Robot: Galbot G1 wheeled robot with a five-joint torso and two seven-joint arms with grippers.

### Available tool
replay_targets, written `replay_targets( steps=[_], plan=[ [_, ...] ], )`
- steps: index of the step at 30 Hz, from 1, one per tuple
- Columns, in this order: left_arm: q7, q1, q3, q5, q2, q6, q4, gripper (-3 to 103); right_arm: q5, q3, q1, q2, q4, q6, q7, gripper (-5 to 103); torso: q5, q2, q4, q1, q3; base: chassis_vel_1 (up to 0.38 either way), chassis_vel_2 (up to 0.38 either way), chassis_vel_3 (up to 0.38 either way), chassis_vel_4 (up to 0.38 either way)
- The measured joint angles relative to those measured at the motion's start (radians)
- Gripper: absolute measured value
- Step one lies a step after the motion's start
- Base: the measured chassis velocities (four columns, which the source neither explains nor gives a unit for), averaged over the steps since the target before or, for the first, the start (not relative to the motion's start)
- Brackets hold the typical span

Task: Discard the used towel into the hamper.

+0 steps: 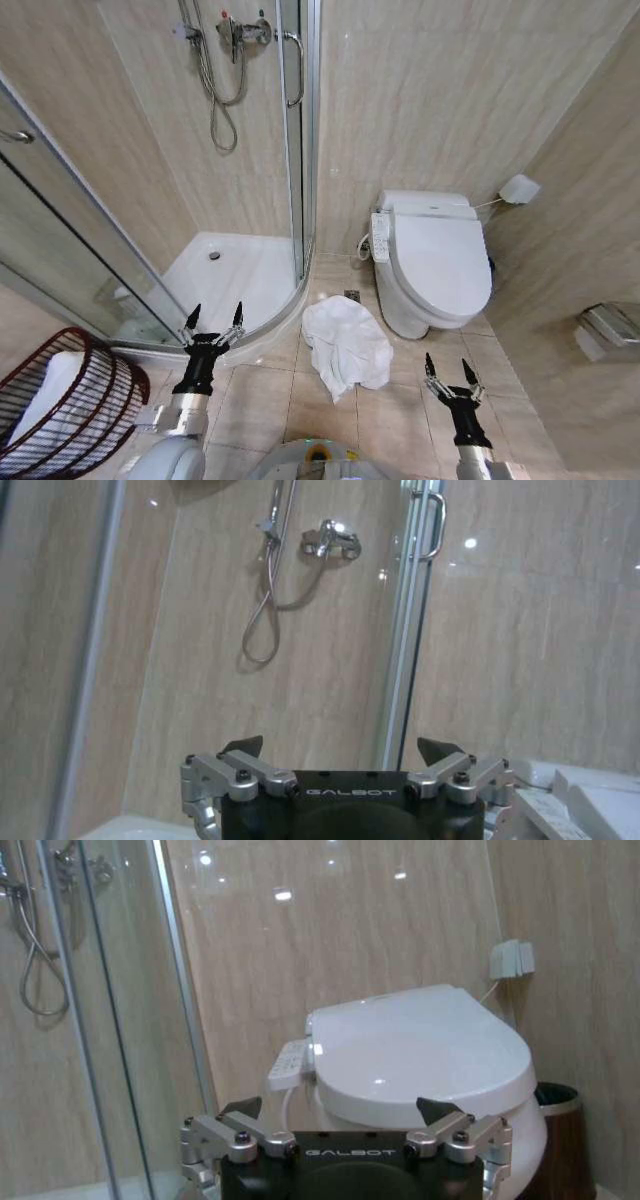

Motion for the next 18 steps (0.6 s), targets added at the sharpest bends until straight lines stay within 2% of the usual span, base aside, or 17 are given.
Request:
replay_targets(
  steps=[12, 16, 18],
  plan=[
    [0.0, 0.0, 0.0, 0.0, 0.0, 0.0, 0.0, 100, 0.03, 0.013, 0.031, -0.023, -0.034, -0.008, -0.002, 100, -0.0001, 0.0, 0.0001, 0.0, 0.0, -0.076, 0.091, 0.071, -0.092],
    [0.0, 0.0, 0.0, 0.0, 0.0, 0.0, 0.0, 100, 0.061, 0.023, 0.061, -0.046, -0.078, -0.034, -0.022, 100, 0.0, 0.001, 0.0001, 0.0, 0.0, -0.005, 0.014, 0.013, -0.015],
    [0.0, 0.0, 0.0, 0.0, 0.0, 0.0, 0.0, 100, 0.101, 0.022, 0.092, -0.074, -0.12, -0.073, -0.05, 100, 0.0, 0.001, 0.0, 0.0, 0.0, 0.0, 0.0, 0.0, 0.0]
  ],
)
